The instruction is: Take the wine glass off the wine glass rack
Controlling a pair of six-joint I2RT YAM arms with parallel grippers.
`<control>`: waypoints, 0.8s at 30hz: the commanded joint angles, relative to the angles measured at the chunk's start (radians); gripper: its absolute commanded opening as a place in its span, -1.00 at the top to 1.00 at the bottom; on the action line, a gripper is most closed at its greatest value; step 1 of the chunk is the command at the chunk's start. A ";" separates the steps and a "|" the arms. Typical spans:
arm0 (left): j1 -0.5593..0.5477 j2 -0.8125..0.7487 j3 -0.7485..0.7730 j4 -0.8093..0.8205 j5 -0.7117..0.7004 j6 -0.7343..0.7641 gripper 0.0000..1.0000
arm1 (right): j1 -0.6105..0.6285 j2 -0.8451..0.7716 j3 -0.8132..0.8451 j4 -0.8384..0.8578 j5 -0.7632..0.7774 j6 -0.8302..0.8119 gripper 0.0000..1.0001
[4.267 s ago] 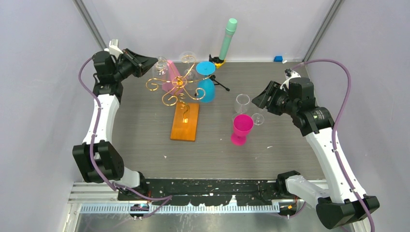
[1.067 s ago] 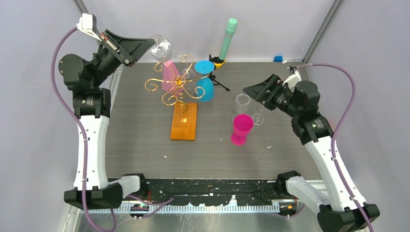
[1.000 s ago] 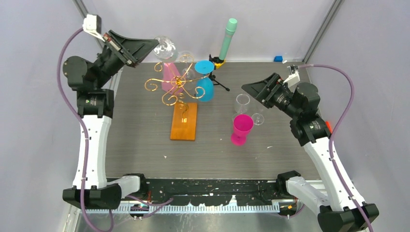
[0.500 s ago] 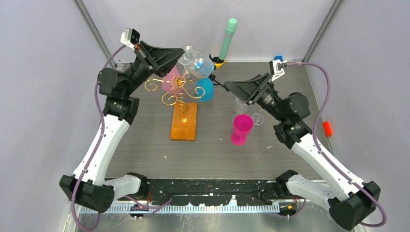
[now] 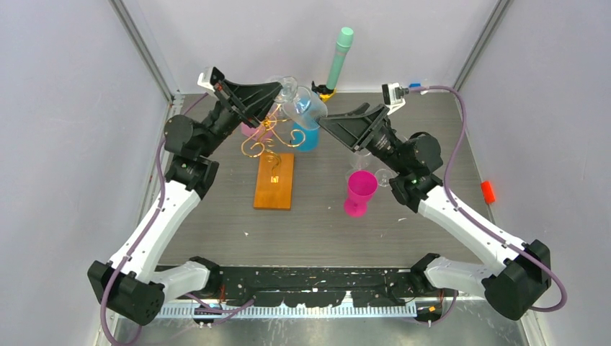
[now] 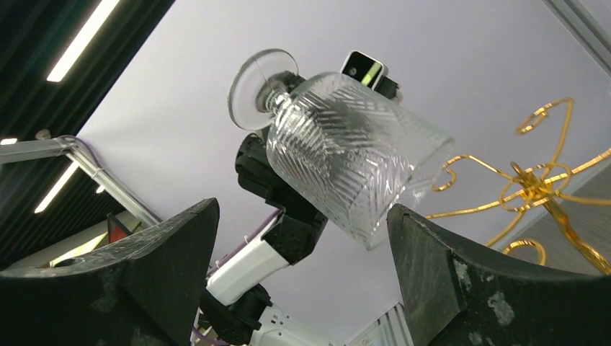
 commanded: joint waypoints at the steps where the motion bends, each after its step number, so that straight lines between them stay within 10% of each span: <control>1: -0.007 -0.036 0.050 0.081 -0.032 -0.046 1.00 | 0.013 0.035 0.066 0.224 -0.021 0.010 -0.82; 13: -0.008 -0.056 0.034 0.063 -0.053 -0.062 1.00 | 0.033 0.122 0.098 0.486 -0.103 0.118 -0.53; 24: -0.009 -0.066 0.004 0.088 -0.066 -0.089 1.00 | 0.085 0.174 0.171 0.552 -0.120 0.158 0.25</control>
